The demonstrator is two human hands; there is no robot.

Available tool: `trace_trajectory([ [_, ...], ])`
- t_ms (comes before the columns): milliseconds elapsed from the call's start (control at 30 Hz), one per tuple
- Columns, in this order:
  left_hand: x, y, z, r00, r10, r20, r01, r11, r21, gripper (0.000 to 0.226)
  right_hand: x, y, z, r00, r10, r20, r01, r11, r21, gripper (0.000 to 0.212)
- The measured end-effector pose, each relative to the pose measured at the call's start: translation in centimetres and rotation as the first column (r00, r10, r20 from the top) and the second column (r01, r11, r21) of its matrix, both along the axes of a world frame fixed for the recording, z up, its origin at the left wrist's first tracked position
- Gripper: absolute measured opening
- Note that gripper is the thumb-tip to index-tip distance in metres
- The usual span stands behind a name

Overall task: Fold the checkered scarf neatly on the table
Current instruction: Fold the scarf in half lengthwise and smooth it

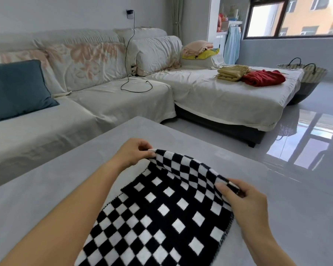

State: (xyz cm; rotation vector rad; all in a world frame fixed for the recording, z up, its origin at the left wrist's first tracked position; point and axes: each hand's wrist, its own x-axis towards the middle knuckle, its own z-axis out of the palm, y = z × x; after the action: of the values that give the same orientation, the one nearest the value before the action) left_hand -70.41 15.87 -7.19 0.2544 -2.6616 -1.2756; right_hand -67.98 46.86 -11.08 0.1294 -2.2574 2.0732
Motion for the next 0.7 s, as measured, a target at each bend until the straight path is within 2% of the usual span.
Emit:
trace_trajectory([
  [133, 5.4, -1.5, 2.4, 0.999, 0.025, 0.022, -0.023, 0.993, -0.114, 0.005, 4.5, -1.6, 2.2, 0.996, 0.091, -0.002, -0.091, 0.996, 0.004, 0.017],
  [333, 14.6, -3.7, 3.2, 0.993, 0.091, 0.080, -0.061, 0.946, -0.318, 0.013, 11.9, -3.5, 2.7, 0.974, 0.226, -0.003, -0.223, 0.965, 0.136, 0.017],
  [467, 19.5, -5.3, 1.5, 0.982, 0.049, 0.182, 0.067, 0.811, -0.581, 0.006, 16.9, -3.8, 1.0, 0.942, 0.326, -0.081, -0.279, 0.892, 0.355, 0.026],
  [633, 23.6, -5.3, -0.3, 0.958, 0.006, 0.288, 0.210, 0.672, -0.710, 0.010, 20.6, -3.8, -2.1, 0.891, 0.449, -0.070, -0.348, 0.773, 0.530, 0.014],
  [700, 24.8, -5.3, -0.8, 0.944, -0.004, 0.330, 0.263, 0.613, -0.745, 0.010, 21.7, -3.9, -2.8, 0.869, 0.473, -0.143, -0.318, 0.756, 0.572, 0.023],
])
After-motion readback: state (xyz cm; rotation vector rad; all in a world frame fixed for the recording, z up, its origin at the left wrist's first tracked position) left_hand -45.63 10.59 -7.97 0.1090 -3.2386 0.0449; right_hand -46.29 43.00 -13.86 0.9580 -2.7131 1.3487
